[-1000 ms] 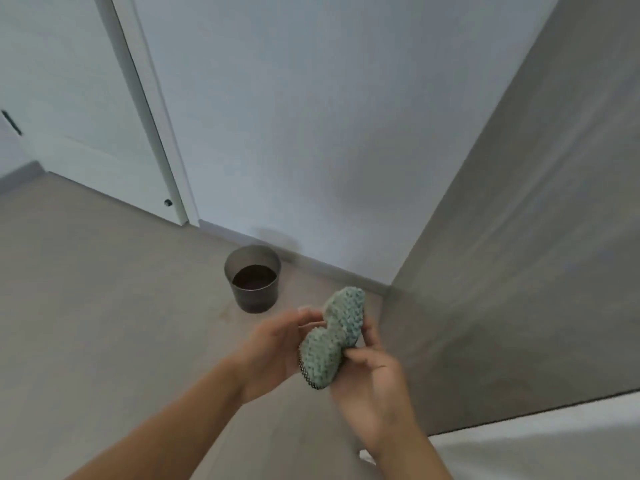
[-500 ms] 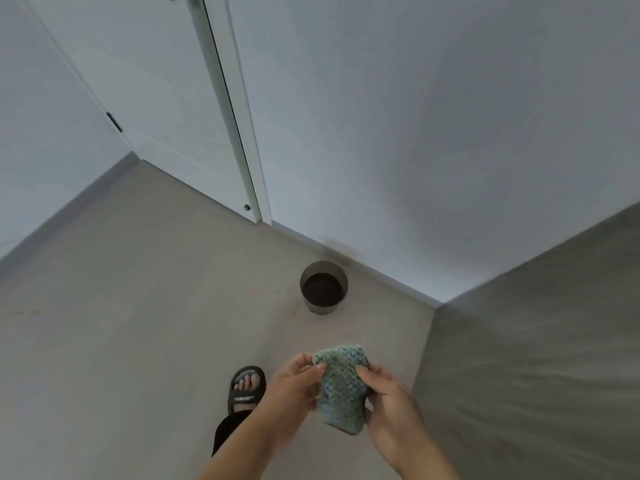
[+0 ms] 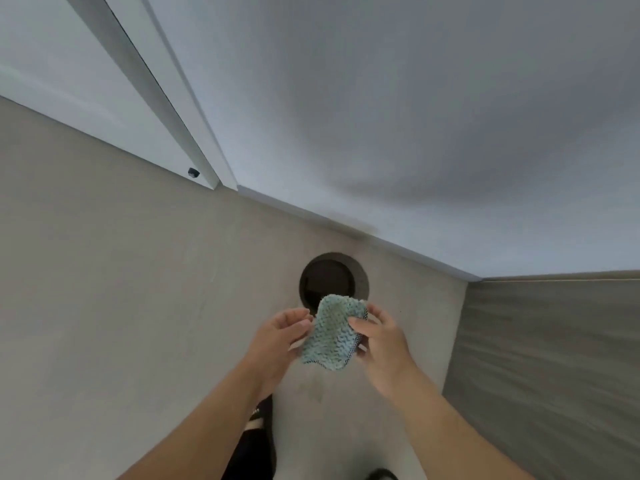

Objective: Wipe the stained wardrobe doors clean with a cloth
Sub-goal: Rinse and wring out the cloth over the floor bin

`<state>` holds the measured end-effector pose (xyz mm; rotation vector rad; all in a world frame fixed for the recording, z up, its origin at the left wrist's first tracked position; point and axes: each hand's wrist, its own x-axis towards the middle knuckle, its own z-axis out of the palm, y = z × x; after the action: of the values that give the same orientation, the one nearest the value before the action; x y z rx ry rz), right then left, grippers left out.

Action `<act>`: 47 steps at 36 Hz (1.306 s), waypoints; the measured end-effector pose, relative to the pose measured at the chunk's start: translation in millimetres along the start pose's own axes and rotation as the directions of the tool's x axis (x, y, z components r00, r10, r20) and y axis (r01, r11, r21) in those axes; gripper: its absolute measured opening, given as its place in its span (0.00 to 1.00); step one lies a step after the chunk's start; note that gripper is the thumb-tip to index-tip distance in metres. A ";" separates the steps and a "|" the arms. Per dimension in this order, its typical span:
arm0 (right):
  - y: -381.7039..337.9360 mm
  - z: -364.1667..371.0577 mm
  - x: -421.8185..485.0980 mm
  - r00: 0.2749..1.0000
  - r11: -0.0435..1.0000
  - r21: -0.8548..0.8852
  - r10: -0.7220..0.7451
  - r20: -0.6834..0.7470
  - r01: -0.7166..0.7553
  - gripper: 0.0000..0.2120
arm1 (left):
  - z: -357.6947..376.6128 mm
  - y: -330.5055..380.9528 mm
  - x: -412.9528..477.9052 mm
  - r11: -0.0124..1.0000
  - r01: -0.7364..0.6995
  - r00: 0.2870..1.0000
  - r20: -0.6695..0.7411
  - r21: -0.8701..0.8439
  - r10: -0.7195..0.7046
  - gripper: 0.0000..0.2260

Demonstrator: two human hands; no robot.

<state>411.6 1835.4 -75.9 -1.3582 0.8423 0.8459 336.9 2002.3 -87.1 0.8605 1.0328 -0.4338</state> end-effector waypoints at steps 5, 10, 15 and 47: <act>2.0 14.3 87.9 0.982 0.936 -0.323 -0.171 -0.078 0.137 0.07 | -1.7 -12.3 68.8 0.997 0.042 0.983 -0.178 -0.069 -0.054 0.06; 16.4 23.4 169.9 0.864 0.582 -0.745 -0.504 -0.013 0.328 0.09 | 3.6 -28.2 126.8 1.000 0.011 0.941 -0.339 -0.026 -0.019 0.06; 45.9 24.2 256.5 0.716 0.064 -0.896 -0.628 0.305 0.439 0.13 | 2.3 -57.6 179.9 0.999 -0.023 0.920 -0.392 -0.033 0.008 0.07; 31.2 -8.5 217.3 0.972 0.955 -0.291 0.023 0.236 0.048 0.06 | 56.5 -81.4 174.6 0.931 0.146 0.939 -0.251 -0.333 -0.236 0.07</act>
<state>484.0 1832.8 -283.3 -1.4823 0.5345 1.1334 395.7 1920.7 -260.9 0.5478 1.4216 -0.3031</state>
